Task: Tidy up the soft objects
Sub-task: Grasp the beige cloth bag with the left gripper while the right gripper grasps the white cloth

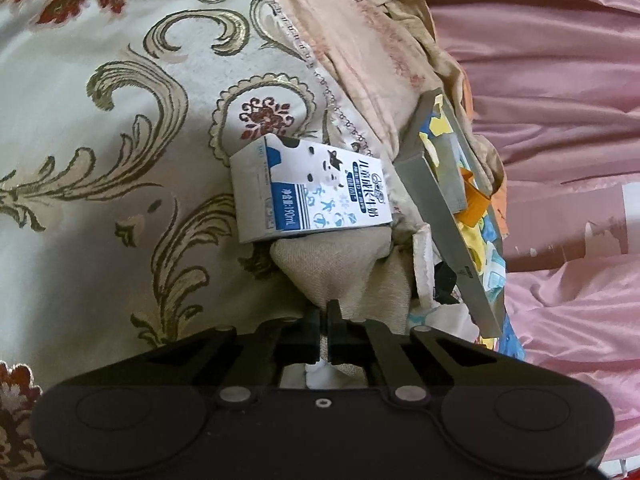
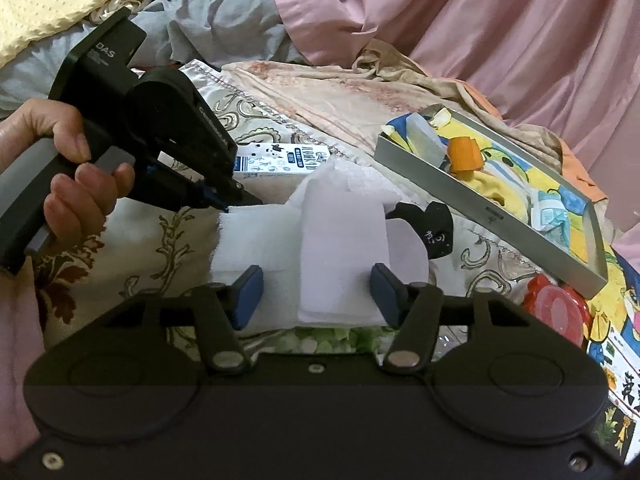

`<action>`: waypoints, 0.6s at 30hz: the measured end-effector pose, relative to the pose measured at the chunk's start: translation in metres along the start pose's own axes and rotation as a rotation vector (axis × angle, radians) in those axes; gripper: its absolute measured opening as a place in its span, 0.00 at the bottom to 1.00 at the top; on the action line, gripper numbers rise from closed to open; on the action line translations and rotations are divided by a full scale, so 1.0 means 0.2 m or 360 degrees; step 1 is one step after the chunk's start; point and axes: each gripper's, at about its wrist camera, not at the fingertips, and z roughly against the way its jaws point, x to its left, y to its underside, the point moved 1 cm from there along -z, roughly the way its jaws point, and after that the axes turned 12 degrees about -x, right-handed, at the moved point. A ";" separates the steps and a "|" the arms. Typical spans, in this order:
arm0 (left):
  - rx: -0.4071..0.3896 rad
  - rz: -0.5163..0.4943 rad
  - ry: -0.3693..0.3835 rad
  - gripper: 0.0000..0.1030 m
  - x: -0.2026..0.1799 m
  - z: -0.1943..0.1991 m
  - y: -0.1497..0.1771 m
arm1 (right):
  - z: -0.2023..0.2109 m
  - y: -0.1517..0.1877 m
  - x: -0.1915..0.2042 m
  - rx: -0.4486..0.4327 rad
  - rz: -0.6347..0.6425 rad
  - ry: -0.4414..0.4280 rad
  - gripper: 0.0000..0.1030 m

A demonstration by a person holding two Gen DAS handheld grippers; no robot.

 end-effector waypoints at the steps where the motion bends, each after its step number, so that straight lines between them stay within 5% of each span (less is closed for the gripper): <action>1: -0.0004 -0.0012 -0.0003 0.01 0.00 0.00 0.00 | 0.00 0.00 0.01 -0.0004 0.0009 0.0012 0.34; 10: -0.0082 -0.0117 0.0038 0.00 -0.06 0.07 0.00 | 0.06 -0.01 0.06 -0.0032 0.0046 0.0030 0.03; 18: -0.0142 -0.0219 0.0065 0.00 -0.10 0.19 0.03 | 0.15 0.01 0.07 -0.0037 0.0040 0.0065 0.00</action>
